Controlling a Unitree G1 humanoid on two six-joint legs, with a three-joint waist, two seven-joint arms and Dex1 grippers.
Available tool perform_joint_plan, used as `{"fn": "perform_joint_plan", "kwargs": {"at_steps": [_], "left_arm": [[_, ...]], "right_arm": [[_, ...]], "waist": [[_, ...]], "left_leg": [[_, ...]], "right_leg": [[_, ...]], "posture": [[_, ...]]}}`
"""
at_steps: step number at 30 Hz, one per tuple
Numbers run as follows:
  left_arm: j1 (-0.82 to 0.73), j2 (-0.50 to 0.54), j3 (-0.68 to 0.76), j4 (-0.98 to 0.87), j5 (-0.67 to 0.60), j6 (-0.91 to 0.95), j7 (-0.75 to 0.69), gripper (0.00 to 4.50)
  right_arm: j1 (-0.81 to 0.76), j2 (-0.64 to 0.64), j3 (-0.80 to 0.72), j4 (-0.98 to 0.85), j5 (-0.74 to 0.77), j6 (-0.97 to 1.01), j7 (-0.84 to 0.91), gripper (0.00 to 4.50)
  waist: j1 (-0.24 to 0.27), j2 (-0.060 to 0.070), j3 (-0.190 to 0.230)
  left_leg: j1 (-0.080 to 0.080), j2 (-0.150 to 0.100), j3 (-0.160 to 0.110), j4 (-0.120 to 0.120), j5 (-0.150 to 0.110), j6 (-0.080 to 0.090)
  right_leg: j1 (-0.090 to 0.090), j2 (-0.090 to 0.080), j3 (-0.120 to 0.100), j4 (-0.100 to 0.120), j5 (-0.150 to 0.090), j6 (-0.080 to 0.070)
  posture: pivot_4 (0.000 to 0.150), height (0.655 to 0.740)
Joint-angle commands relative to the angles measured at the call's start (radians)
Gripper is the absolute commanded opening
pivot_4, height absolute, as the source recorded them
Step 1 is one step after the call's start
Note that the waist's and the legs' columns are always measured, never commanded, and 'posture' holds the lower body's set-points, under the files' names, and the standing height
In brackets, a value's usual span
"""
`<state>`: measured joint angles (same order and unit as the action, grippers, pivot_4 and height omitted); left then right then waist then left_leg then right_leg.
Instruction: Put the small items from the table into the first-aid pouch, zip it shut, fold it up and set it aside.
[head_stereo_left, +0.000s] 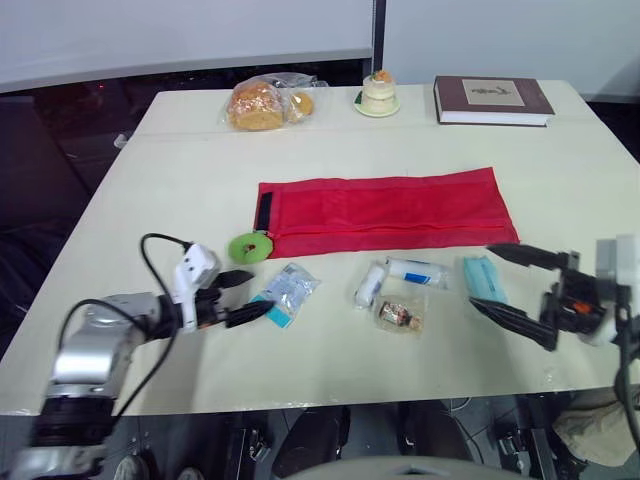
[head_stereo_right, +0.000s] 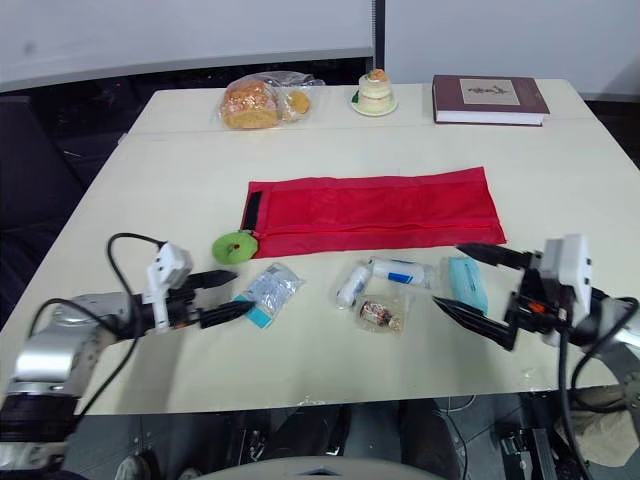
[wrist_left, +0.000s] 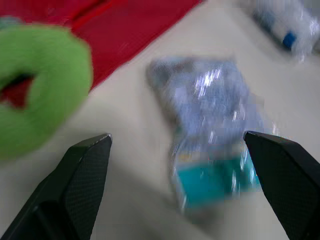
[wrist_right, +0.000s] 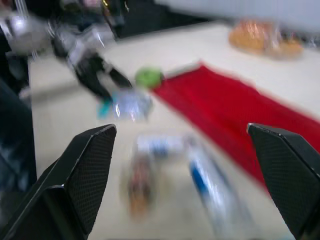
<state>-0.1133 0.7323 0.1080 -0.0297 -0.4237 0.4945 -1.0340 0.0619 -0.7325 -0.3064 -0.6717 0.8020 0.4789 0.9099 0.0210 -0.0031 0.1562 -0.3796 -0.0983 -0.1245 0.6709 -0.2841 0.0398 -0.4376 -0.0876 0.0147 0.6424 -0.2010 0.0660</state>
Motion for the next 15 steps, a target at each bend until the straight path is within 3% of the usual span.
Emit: {"fn": "perform_joint_plan", "kwargs": {"at_steps": [1,4,8,15], "left_arm": [[-0.001,-0.016,-0.044,-0.001,0.016,0.047,0.03,4.5],[-0.003,-0.015,-0.06,-0.003,0.02,0.044,0.023,3.76],[-0.003,-0.006,-0.069,-0.002,0.01,0.047,0.004,2.03],[-0.019,-0.038,-0.025,-0.051,-0.062,0.093,0.027,0.07]], "right_arm": [[-0.028,0.01,0.021,-0.058,0.027,0.018,-0.066,4.47],[-0.037,0.003,0.032,-0.057,0.009,0.013,-0.078,4.5],[-0.034,-0.004,0.04,-0.048,-0.02,-0.006,-0.069,4.5],[-0.035,0.017,0.066,-0.049,0.0,0.025,-0.106,4.5]], "waist": [[0.003,0.0,0.0],[0.006,0.0,-0.001],[0.006,0.001,-0.001],[0.004,0.001,-0.001]], "left_leg": [[0.0,0.0,0.0,0.0,0.0,0.0],[0.002,0.0,0.0,0.0,0.0,0.0],[0.003,-0.001,0.0,0.0,0.0,0.0],[0.004,-0.001,0.0,0.0,0.0,0.0]], "right_leg": [[0.0,0.0,0.0,0.0,0.0,0.0],[0.003,0.0,0.0,0.0,0.0,0.0],[0.004,0.0,-0.002,0.0,0.0,0.0],[0.004,0.0,-0.003,0.0,0.0,0.0]], "posture": [[0.15,0.7289],[0.15,0.7289],[0.15,0.7289],[0.15,0.7289]]}}
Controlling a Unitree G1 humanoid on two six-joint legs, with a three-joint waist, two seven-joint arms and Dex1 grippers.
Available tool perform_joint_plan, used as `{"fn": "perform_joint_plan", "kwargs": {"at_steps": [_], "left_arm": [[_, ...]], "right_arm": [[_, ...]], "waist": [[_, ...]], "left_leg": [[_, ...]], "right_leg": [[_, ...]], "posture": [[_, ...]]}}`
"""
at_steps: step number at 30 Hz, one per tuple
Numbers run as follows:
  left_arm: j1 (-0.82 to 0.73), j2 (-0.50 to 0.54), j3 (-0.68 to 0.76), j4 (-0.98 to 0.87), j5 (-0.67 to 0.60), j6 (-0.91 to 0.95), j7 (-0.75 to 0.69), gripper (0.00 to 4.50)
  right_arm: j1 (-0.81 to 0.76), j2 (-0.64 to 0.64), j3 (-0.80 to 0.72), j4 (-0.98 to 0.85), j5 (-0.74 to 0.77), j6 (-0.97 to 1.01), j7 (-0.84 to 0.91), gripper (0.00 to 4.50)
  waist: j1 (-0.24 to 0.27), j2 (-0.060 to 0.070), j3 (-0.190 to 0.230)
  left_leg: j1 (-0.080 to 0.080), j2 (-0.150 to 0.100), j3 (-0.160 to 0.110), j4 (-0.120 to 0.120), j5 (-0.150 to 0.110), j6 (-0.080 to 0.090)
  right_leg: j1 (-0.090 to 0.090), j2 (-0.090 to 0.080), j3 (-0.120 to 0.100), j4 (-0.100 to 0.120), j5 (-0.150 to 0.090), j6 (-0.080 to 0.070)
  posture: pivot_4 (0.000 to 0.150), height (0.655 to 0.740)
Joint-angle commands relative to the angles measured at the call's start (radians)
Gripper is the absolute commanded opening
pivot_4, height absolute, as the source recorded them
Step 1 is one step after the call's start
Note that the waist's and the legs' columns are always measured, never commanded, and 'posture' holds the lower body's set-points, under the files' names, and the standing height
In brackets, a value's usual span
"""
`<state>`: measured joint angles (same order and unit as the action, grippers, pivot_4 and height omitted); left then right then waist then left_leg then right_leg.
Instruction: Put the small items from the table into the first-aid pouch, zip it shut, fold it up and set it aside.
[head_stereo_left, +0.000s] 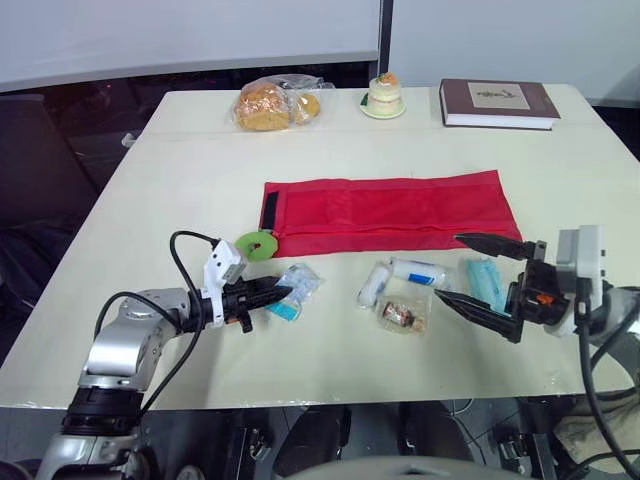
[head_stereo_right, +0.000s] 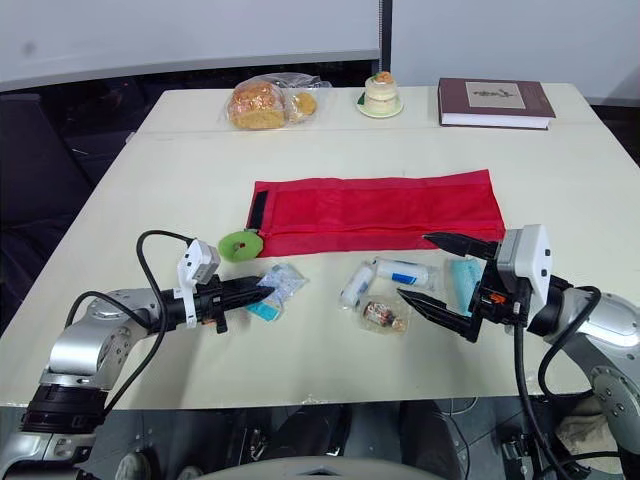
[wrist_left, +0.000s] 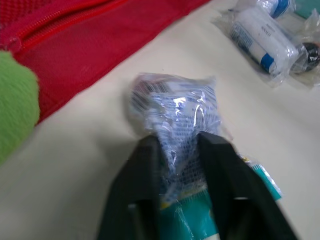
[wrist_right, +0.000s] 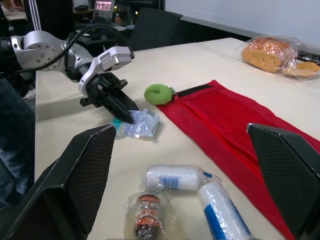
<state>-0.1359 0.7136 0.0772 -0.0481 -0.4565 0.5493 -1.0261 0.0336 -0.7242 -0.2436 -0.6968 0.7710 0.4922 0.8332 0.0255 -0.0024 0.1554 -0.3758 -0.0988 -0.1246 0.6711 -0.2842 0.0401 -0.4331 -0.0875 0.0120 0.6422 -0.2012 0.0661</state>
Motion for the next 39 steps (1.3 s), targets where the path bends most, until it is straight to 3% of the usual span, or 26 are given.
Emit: {"fn": "perform_joint_plan", "kwargs": {"at_steps": [1,7,13,19,24,29,35,39], "left_arm": [[0.0,-0.03,0.015,-0.051,-0.049,0.052,0.029,0.02],[-0.08,-0.184,0.058,-0.195,-0.185,0.148,0.174,0.0],[-0.179,-0.32,0.058,-0.252,-0.216,0.161,0.34,0.0],[-0.22,-0.41,0.022,-0.29,-0.212,0.134,0.437,0.0],[-0.229,-0.458,-0.007,-0.301,-0.2,0.109,0.476,0.0],[-0.217,-0.468,-0.032,-0.313,-0.198,0.096,0.483,0.0],[-0.213,-0.46,-0.039,-0.308,-0.2,0.088,0.479,0.0],[-0.218,-0.451,-0.036,-0.295,-0.201,0.084,0.473,0.0]], "right_arm": [[-0.009,0.015,0.006,-0.029,0.05,0.032,-0.05,4.5],[-0.091,0.078,0.075,-0.045,0.179,0.205,-0.287,4.5],[-0.266,0.198,0.129,0.042,0.397,0.387,-0.604,4.5],[-0.407,0.359,0.187,0.145,0.62,0.432,-0.933,4.5],[-0.462,0.471,0.232,0.206,0.674,0.42,-1.114,4.5],[-0.478,0.501,0.228,0.226,0.682,0.406,-1.175,4.5],[-0.485,0.503,0.225,0.243,0.658,0.388,-1.192,1.85],[-0.491,0.499,0.227,0.249,0.646,0.385,-1.185,0.37]], "waist": [[0.0,0.0,0.0],[-0.002,-0.002,0.002],[-0.013,-0.003,0.001],[-0.014,-0.003,0.001],[-0.014,-0.003,0.001],[-0.015,-0.003,0.001],[-0.017,-0.003,0.001],[-0.018,-0.003,0.001]], "left_leg": [[0.0,0.0,0.0,0.0,0.0,0.0],[-0.002,0.0,-0.003,0.001,0.0,0.0],[-0.002,0.0,-0.003,0.001,0.001,-0.001],[-0.003,0.0,-0.002,0.0,0.001,-0.001],[-0.003,-0.001,0.0,0.001,0.001,-0.002],[-0.004,0.0,0.002,0.001,0.001,-0.002],[-0.004,0.0,0.002,0.0,0.001,-0.002],[-0.004,0.0,0.002,0.0,0.001,-0.002]], "right_leg": [[0.0,0.0,0.0,0.0,0.0,0.0],[0.0,0.0,0.0,0.0,0.0,0.0],[-0.001,0.0,0.001,0.0,0.0,0.0],[-0.003,0.001,0.002,0.0,0.0,0.0],[-0.004,0.006,0.001,0.0,0.001,-0.002],[-0.006,0.007,0.003,0.002,0.002,-0.001],[-0.007,0.008,0.003,0.002,0.002,-0.001],[-0.007,0.008,0.003,0.002,0.002,-0.001]], "posture": [[0.15,0.7289],[0.15,0.7289],[0.15,0.7289],[0.15,0.7289],[0.15,0.7289],[0.15,0.7289],[0.15,0.7289],[0.15,0.7289]]}}
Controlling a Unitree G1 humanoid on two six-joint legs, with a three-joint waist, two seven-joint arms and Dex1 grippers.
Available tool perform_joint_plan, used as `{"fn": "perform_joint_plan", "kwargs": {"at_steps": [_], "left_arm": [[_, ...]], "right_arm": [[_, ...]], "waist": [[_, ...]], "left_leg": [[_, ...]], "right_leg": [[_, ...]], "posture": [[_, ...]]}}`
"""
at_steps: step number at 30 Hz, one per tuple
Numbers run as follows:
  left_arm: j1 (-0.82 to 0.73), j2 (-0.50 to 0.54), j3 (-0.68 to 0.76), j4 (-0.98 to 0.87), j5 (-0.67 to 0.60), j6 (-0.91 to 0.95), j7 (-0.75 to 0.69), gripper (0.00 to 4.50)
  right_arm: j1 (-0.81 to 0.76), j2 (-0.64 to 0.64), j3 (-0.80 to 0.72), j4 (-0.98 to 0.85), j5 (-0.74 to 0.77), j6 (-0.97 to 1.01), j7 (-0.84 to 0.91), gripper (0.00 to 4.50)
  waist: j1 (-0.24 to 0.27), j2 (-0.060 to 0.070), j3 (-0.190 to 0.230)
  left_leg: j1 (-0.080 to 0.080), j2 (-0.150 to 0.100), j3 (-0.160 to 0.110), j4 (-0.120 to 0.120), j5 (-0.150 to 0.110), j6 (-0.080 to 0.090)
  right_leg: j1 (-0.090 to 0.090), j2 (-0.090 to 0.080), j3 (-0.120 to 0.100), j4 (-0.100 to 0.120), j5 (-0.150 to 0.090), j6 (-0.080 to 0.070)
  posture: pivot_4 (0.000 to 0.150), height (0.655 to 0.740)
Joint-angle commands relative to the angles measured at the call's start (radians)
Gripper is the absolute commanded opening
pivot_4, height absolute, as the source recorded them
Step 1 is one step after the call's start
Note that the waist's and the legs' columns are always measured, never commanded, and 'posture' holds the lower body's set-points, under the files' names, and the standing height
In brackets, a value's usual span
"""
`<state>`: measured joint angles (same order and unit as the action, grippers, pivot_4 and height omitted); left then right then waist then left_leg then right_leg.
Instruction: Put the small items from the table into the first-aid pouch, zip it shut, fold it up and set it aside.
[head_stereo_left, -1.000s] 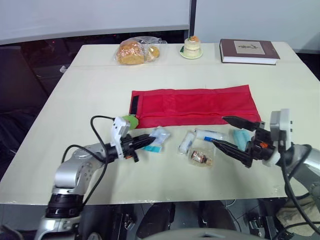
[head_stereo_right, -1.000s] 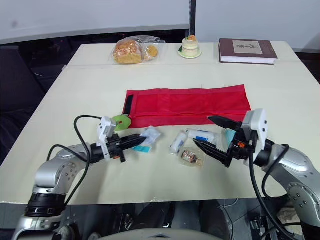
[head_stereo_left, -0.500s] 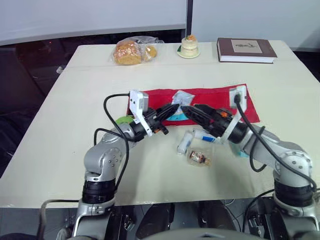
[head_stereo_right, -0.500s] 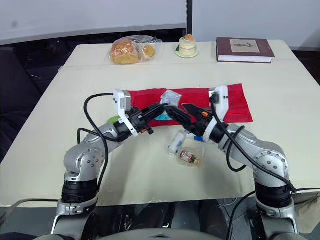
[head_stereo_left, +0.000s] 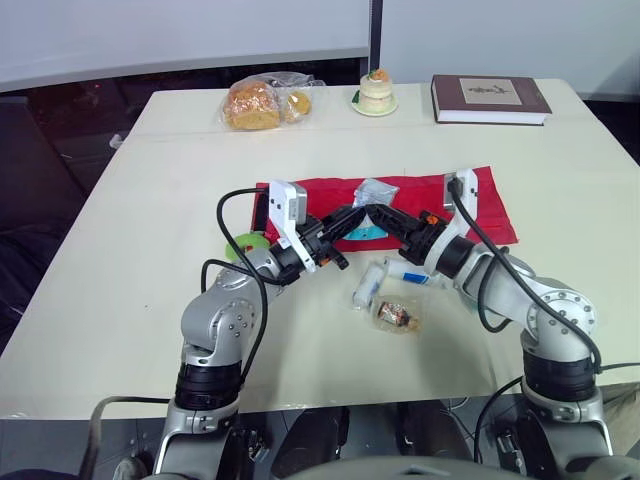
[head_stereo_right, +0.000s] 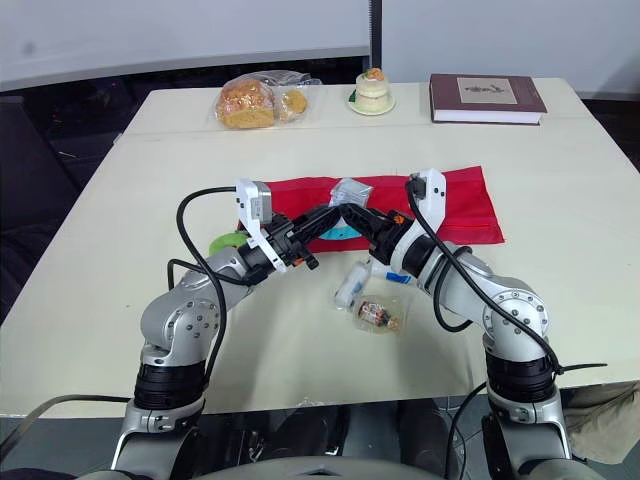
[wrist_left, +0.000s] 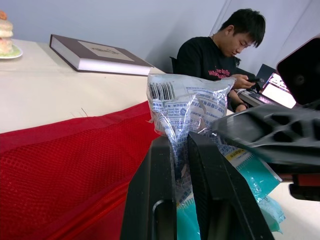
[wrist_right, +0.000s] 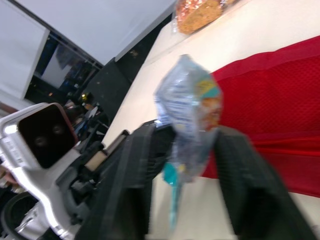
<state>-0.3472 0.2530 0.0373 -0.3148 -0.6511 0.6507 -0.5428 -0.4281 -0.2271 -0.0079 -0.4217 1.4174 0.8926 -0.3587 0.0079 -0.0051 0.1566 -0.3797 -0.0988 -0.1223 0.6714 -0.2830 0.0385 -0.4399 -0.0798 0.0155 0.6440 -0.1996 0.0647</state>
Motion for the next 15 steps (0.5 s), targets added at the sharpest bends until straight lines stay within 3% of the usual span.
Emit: {"fn": "perform_joint_plan", "kwargs": {"at_steps": [1,11,13,15], "left_arm": [[-0.007,0.01,0.002,-0.028,-0.008,-0.017,-0.011,0.0],[-0.003,0.026,-0.003,-0.015,-0.016,0.005,-0.017,0.0],[-0.006,0.045,0.011,-0.006,-0.02,0.011,-0.024,0.95],[-0.009,0.069,0.024,0.001,-0.018,0.006,-0.034,1.61]], "right_arm": [[-0.03,0.002,-0.008,-0.024,-0.001,-0.016,0.007,0.01],[-0.028,-0.002,-0.009,-0.021,-0.017,-0.015,0.017,0.01],[-0.023,-0.008,-0.016,-0.025,0.0,-0.012,0.02,0.0],[-0.018,-0.018,-0.025,-0.026,0.015,-0.01,0.024,0.0]], "waist": [[-0.001,0.0,0.0],[-0.007,0.0,0.0],[-0.011,0.0,0.0],[-0.015,0.0,0.0]], "left_leg": [[0.0,0.0,0.0,0.0,0.0,0.0],[0.0,0.0,0.0,0.0,0.0,0.0],[0.0,0.0,0.0,0.0,0.0,0.0],[0.0,0.0,0.0,-0.001,0.0,0.0]], "right_leg": [[0.0,0.0,0.0,0.0,0.0,0.0],[0.0,0.0,0.0,0.0,0.0,0.0],[0.0,0.0,0.0,0.0,0.0,0.0],[0.0,0.0,0.0,0.0,0.0,0.0]], "posture": [[0.15,0.7289],[0.15,0.7289],[0.15,0.7289],[0.15,0.7289]]}}
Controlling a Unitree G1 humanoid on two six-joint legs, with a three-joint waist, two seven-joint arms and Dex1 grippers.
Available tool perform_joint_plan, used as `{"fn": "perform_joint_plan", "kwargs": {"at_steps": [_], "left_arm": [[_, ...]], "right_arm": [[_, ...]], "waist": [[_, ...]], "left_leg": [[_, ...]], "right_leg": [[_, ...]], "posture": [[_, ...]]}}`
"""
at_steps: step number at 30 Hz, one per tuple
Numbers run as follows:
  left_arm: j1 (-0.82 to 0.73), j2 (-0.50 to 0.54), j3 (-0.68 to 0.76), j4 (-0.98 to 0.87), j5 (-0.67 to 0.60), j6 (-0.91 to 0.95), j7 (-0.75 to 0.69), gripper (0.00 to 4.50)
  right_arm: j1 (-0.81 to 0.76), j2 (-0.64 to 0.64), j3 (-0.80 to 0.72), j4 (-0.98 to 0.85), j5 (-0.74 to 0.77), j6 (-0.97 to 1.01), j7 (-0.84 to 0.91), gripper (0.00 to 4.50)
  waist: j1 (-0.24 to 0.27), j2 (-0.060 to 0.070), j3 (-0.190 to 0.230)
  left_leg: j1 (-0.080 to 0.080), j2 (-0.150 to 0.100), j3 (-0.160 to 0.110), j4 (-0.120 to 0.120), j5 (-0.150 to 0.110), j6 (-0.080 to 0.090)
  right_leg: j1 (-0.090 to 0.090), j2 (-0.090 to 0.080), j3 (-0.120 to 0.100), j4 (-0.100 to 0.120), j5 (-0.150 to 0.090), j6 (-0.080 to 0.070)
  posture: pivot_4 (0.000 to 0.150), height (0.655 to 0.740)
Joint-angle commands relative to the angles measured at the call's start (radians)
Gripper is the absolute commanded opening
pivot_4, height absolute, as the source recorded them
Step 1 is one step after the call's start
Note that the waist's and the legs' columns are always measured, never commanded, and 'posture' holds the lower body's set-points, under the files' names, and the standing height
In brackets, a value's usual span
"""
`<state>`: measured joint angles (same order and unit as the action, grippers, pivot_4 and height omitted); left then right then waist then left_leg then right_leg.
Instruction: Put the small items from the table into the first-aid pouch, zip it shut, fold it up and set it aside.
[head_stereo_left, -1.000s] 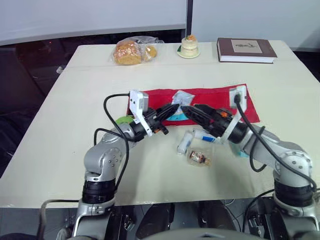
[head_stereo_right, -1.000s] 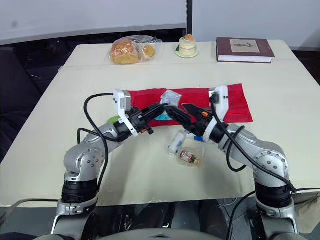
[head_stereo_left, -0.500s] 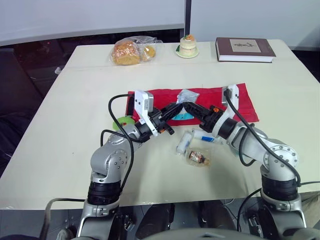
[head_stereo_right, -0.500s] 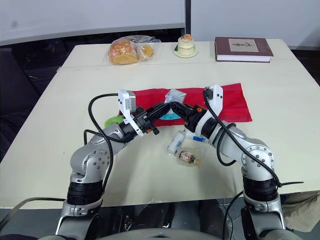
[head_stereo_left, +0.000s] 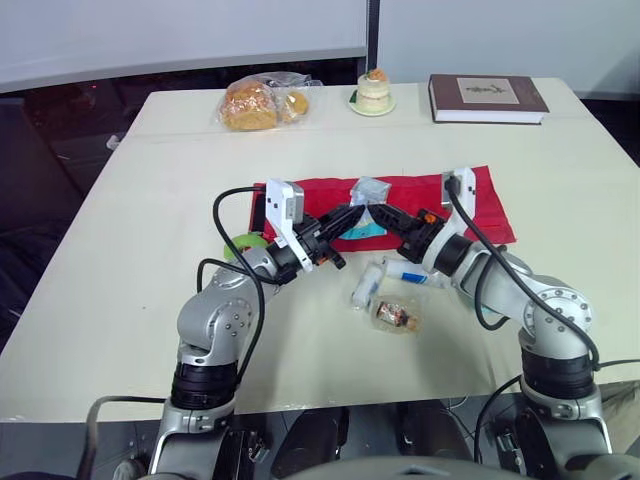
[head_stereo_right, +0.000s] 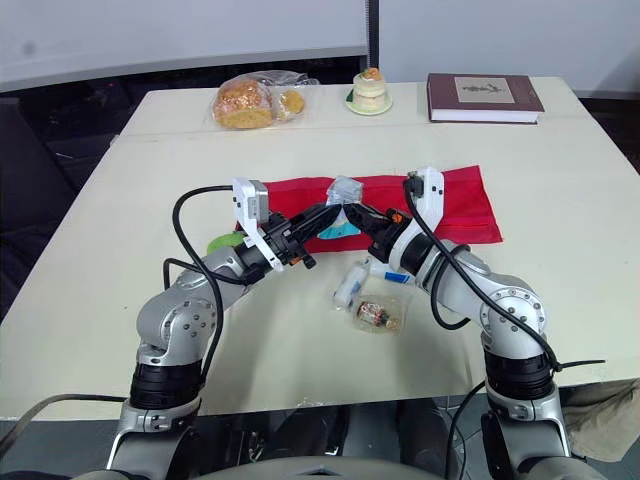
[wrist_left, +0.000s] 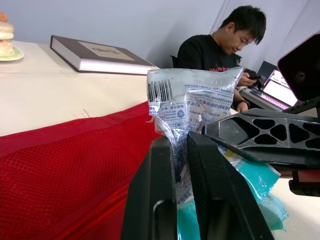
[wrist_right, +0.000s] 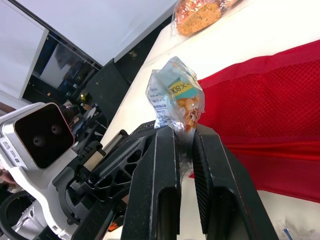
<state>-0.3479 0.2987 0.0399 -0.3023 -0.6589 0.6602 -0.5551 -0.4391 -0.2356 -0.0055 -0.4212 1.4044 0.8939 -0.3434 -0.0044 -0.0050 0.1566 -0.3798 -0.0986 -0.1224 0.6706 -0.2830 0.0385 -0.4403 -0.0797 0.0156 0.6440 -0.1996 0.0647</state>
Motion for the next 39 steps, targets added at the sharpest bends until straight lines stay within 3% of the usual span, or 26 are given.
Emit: {"fn": "perform_joint_plan", "kwargs": {"at_steps": [1,4,6,7,13,20,39], "left_arm": [[-0.01,0.043,0.029,-0.003,0.0,-0.014,-0.029,2.04],[-0.021,0.106,0.061,0.036,0.027,-0.048,-0.06,3.3],[-0.033,0.16,0.078,0.08,0.055,-0.081,-0.092,4.38],[-0.037,0.177,0.082,0.097,0.066,-0.095,-0.103,4.46],[-0.075,0.362,0.041,0.317,0.272,-0.294,-0.223,4.46],[-0.156,0.488,-0.078,0.566,0.51,-0.538,-0.327,4.46],[-0.315,0.411,-0.17,0.823,0.692,-0.726,-0.349,4.46]], "right_arm": [[-0.004,-0.019,-0.034,-0.028,0.035,-0.008,0.014,0.0],[0.007,-0.051,-0.051,-0.028,0.06,-0.002,0.025,0.0],[0.016,-0.074,-0.057,-0.03,0.079,-0.001,0.027,0.0],[0.019,-0.082,-0.059,-0.031,0.087,-0.001,0.027,0.0],[0.062,-0.147,-0.071,-0.048,0.15,0.004,0.028,0.0],[0.072,-0.165,-0.056,-0.047,0.147,-0.013,0.022,0.0],[0.093,-0.136,-0.052,-0.065,0.085,-0.05,-0.004,0.0]], "waist": [[-0.004,0.0,0.0],[-0.008,0.0,0.0],[-0.008,0.0,0.0],[-0.008,0.0,0.0],[-0.008,0.0,0.0],[-0.007,0.0,0.0],[-0.011,0.0,0.0]], "left_leg": [[0.0,0.0,0.0,0.0,0.0,0.0],[0.0,0.0,0.0,-0.001,0.0,0.0],[0.0,0.0,0.0,-0.001,0.0,0.0],[0.0,0.0,0.0,-0.001,0.0,0.0],[0.0,0.0,0.0,-0.002,0.0,0.0],[-0.002,0.0,0.0,-0.001,0.0,0.0],[-0.003,0.0,0.001,-0.001,0.0,0.0]], "right_leg": [[0.0,0.0,0.0,0.0,0.0,0.0],[0.0,0.0,0.0,0.0,0.0,0.0],[-0.001,0.0,0.0,0.0,0.0,0.0],[-0.001,0.0,0.0,0.0,0.0,0.0],[-0.001,0.0,0.0,0.0,0.0,0.0],[-0.002,0.0,0.0,-0.001,0.0,0.0],[-0.004,-0.005,0.0,0.0,0.001,0.001]], "posture": [[0.15,0.7289],[0.15,0.7289],[0.15,0.7289],[0.15,0.7289],[0.15,0.7289],[0.15,0.7289],[0.15,0.7289]]}}
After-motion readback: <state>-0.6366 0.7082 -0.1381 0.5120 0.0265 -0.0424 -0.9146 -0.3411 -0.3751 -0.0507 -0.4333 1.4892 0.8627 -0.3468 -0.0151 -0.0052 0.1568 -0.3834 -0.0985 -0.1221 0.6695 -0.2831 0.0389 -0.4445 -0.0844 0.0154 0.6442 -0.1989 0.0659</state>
